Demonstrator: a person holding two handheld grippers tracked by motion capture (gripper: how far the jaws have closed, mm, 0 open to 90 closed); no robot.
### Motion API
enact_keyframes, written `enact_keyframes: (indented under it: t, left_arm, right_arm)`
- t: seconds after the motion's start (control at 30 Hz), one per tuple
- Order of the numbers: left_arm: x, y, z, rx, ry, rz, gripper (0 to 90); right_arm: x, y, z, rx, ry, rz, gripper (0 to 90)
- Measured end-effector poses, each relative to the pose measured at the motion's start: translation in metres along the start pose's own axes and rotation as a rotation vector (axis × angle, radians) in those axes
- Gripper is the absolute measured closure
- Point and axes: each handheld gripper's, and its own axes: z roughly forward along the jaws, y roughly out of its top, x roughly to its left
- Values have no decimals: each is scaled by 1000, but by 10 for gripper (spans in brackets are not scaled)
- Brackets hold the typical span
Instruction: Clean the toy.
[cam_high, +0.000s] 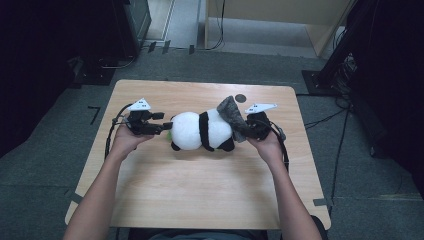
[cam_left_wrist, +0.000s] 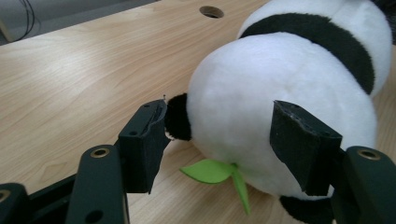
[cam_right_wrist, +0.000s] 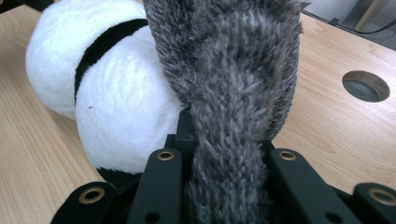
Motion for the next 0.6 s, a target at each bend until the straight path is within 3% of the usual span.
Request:
enact_keyframes:
  t: [0.1, 0.23, 0.43, 0.53, 0.6]
  left_arm:
    - [2, -3, 5, 2, -30, -15, 383]
    - [2, -6, 11, 11, -104, -34, 423]
    - [-6, -13, 12, 0, -174, 21, 487]
    - [-11, -18, 15, -10, -185, 56, 467]
    - [-12, -21, 19, -17, -169, 60, 347]
  right_arm:
    - [0, 0, 0, 0, 5, 0, 746]
    - [-2, -1, 3, 2, 7, -3, 745]
    - [-4, -4, 7, -13, 19, -2, 747]
    - [-4, -6, 10, -29, 21, 1, 749]
    - [-3, -6, 12, -38, 15, -5, 750]
